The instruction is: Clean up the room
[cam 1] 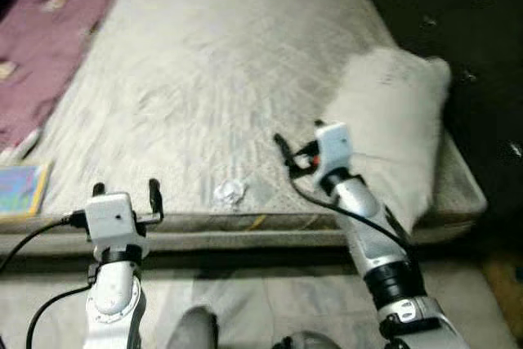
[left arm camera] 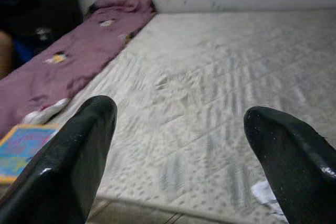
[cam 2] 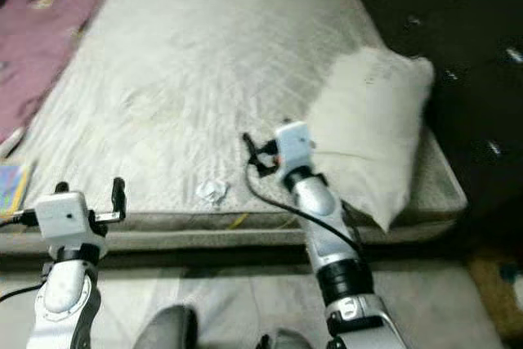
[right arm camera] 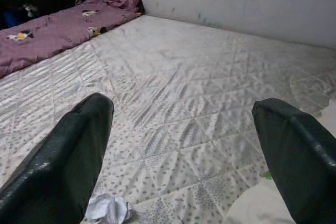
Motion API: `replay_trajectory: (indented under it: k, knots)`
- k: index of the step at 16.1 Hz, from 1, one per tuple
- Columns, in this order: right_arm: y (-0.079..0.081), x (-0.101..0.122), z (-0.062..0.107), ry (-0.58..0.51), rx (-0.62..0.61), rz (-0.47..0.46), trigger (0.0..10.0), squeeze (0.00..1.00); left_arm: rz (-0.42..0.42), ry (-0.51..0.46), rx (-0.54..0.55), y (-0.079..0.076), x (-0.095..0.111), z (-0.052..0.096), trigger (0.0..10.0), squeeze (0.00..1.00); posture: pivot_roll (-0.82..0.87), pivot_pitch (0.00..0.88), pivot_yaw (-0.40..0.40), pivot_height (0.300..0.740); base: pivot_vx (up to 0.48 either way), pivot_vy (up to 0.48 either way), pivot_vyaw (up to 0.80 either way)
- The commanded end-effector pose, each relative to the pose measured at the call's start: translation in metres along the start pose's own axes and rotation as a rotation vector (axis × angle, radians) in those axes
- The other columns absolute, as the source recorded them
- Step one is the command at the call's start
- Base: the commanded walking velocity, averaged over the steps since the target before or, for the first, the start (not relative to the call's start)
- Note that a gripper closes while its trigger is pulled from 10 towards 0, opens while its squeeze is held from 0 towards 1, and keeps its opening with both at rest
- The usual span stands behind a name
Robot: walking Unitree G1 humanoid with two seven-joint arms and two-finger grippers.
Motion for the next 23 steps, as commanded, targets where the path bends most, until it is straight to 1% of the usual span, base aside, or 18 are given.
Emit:
replay_trajectory:
  k: [1,4,5,6,7,9,10,11,12,13,14,15,19,20,22,23]
  knots:
    - [0.003,0.001,-0.003,-0.003,-0.002,-0.045,10.0,0.00,-0.025,0.007,0.009,0.004,0.000,0.000,10.0,0.00,0.02,0.120,-0.079,0.740,0.000,0.000,0.00]
    - [-0.007,-0.003,-0.004,0.027,-0.060,-0.029,10.0,0.00,0.001,-0.002,-0.009,0.000,0.000,0.001,10.0,0.00,0.02,0.110,-0.077,0.740,0.000,0.000,0.00]
    - [-0.011,-0.007,-0.003,0.046,-0.099,-0.003,10.0,0.00,-0.013,-0.002,-0.007,-0.001,0.001,0.001,10.0,0.00,0.02,0.105,-0.073,0.740,0.000,0.000,0.00]
    - [-0.015,-0.007,-0.002,0.029,-0.126,0.034,10.0,0.00,-0.033,0.002,-0.007,-0.002,0.000,0.001,10.0,0.00,0.02,0.099,-0.061,0.740,0.000,0.000,0.00]
    - [-0.013,-0.009,-0.001,0.028,-0.118,-0.002,10.0,0.00,-0.031,0.004,-0.008,-0.002,0.000,0.000,10.0,0.00,0.02,0.097,-0.052,0.740,0.000,0.000,0.00]
    - [-0.013,-0.007,0.003,0.015,-0.128,0.045,10.0,0.00,-0.034,0.007,-0.037,-0.007,-0.001,-0.005,10.0,0.00,0.00,0.099,-0.025,0.740,0.000,0.000,0.00]
    - [-0.022,-0.012,0.006,0.043,-0.180,0.041,10.0,0.00,-0.032,0.001,-0.061,-0.012,-0.001,-0.010,10.0,0.00,-0.03,0.101,-0.007,0.740,0.000,0.000,0.00]
    - [-0.023,-0.013,0.007,0.057,-0.177,0.036,10.0,0.00,-0.032,0.000,-0.065,-0.013,0.000,-0.011,10.0,0.00,-0.03,0.101,-0.007,0.740,0.000,0.000,0.00]
    - [-0.025,-0.014,0.008,0.054,-0.181,-0.011,10.0,0.00,-0.034,-0.002,-0.067,-0.014,0.001,-0.014,10.0,0.00,-0.03,0.102,-0.004,0.740,0.000,0.000,0.00]
    - [-0.030,-0.015,0.010,0.058,-0.196,-0.010,10.0,0.00,-0.029,-0.004,-0.070,-0.016,0.002,-0.016,10.0,0.00,-0.04,0.106,-0.002,0.740,0.000,0.000,0.00]
    - [-0.028,-0.013,0.010,0.049,-0.172,-0.006,10.0,0.00,-0.025,-0.006,-0.082,-0.020,0.001,-0.016,10.0,0.00,-0.05,0.109,-0.007,0.740,0.000,0.000,0.00]
    - [-0.027,-0.012,0.009,0.048,-0.160,-0.012,10.0,0.00,-0.024,-0.005,-0.084,-0.021,0.001,-0.016,10.0,0.00,-0.04,0.110,-0.016,0.740,0.000,0.000,0.00]
    - [-0.021,-0.010,0.005,0.044,-0.149,-0.035,10.0,0.00,-0.004,0.007,-0.037,-0.013,-0.002,-0.013,10.0,0.00,-0.03,0.114,-0.040,0.740,0.000,0.000,0.00]
    - [-0.020,-0.011,0.006,0.046,-0.148,-0.037,10.0,0.00,-0.001,0.011,-0.034,-0.014,-0.003,-0.012,10.0,0.00,-0.03,0.113,-0.033,0.740,0.000,0.000,0.00]
    - [-0.028,-0.011,0.014,0.033,-0.196,-0.054,10.0,0.00,0.005,0.019,-0.087,-0.024,-0.005,-0.014,10.0,0.00,-0.06,0.111,0.009,0.740,0.000,0.000,0.00]
    - [-0.030,-0.011,0.015,0.029,-0.206,-0.060,10.0,0.00,0.007,0.019,-0.096,-0.026,-0.005,-0.014,10.0,0.00,-0.08,0.111,0.025,0.740,0.000,0.000,0.00]
Point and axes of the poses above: a point about 5 cm out from each wrist's last joint towards the gripper, its own z axis pointing back from the gripper into the wrist, its own x axis along the axis of the wrist's last joint, y = z × x, the point moved 5 cm from there along -z, pointing out of the wrist towards the gripper, and after that the axes turned 4 degrees about -z, right-handed, at the moved point
